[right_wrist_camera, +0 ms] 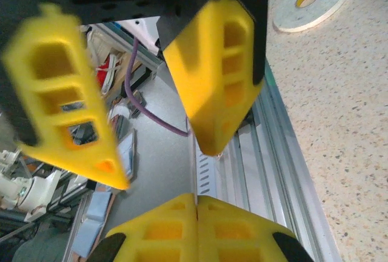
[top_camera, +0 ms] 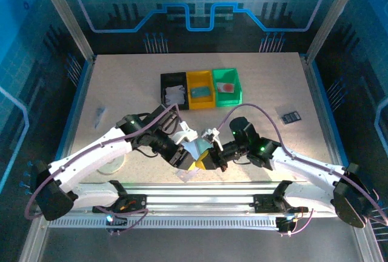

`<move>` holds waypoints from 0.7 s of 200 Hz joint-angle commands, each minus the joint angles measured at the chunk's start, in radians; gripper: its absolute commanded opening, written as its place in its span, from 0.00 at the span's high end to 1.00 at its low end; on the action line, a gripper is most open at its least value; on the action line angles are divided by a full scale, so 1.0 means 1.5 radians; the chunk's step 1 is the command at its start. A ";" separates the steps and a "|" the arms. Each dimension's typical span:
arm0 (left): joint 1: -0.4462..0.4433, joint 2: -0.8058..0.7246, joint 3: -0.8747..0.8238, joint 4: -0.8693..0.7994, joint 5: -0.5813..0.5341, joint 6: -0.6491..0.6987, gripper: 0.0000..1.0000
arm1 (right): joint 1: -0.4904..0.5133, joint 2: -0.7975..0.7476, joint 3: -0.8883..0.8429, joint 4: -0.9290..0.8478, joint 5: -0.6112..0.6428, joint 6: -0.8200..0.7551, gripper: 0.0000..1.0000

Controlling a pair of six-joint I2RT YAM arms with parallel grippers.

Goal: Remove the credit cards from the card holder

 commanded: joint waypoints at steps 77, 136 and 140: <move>0.065 -0.250 -0.172 0.316 -0.092 -0.226 0.28 | -0.179 -0.163 -0.087 0.122 0.109 0.218 1.00; 0.065 -0.245 -0.301 0.606 -0.093 -0.388 0.28 | -0.188 -0.167 -0.110 0.242 0.158 0.383 1.00; 0.065 -0.245 -0.306 0.622 -0.095 -0.396 0.27 | -0.189 -0.168 -0.112 0.245 0.163 0.389 1.00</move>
